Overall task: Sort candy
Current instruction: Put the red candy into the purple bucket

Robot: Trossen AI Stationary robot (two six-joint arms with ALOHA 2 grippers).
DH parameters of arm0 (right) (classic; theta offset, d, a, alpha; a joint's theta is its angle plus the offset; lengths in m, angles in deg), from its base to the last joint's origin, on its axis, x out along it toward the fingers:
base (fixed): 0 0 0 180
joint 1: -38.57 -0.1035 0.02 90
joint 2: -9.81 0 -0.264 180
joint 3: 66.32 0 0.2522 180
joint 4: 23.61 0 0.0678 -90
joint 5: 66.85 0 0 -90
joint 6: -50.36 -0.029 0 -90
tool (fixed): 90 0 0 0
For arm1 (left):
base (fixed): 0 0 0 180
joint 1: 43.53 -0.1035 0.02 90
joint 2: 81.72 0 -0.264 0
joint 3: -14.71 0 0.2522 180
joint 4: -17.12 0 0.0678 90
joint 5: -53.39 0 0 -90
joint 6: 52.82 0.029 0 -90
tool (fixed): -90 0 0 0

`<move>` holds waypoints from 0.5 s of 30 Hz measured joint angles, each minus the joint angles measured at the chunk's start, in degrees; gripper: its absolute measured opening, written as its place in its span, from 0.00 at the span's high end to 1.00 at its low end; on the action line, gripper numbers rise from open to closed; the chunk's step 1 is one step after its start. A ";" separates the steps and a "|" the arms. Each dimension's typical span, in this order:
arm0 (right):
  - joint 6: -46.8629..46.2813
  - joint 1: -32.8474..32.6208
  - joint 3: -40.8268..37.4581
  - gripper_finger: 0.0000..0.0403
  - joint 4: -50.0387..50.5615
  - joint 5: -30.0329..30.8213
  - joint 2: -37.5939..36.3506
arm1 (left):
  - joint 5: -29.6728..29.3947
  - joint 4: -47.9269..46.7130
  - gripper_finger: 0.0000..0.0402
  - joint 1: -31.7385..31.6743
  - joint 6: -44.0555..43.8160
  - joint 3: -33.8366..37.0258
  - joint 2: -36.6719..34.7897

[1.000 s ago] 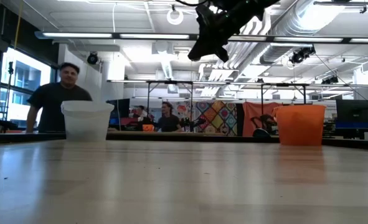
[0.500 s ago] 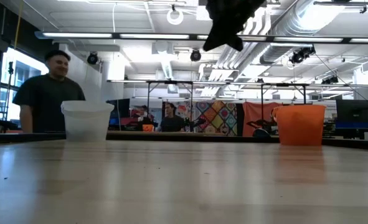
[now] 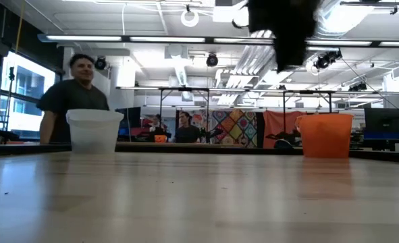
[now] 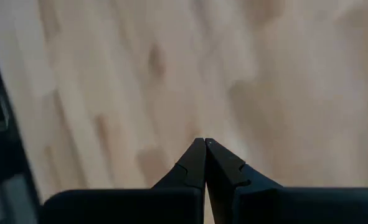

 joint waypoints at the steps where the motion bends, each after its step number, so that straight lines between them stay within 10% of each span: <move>1: -2.19 -1.79 -2.38 1.00 -1.19 -0.96 0.00 | -0.20 0.10 0.71 -0.12 0.55 -0.26 -0.01; 15: -44.54 -25.99 -13.71 0.99 -13.44 -2.58 0.08 | -0.84 1.80 0.86 -2.29 8.48 3.14 -0.13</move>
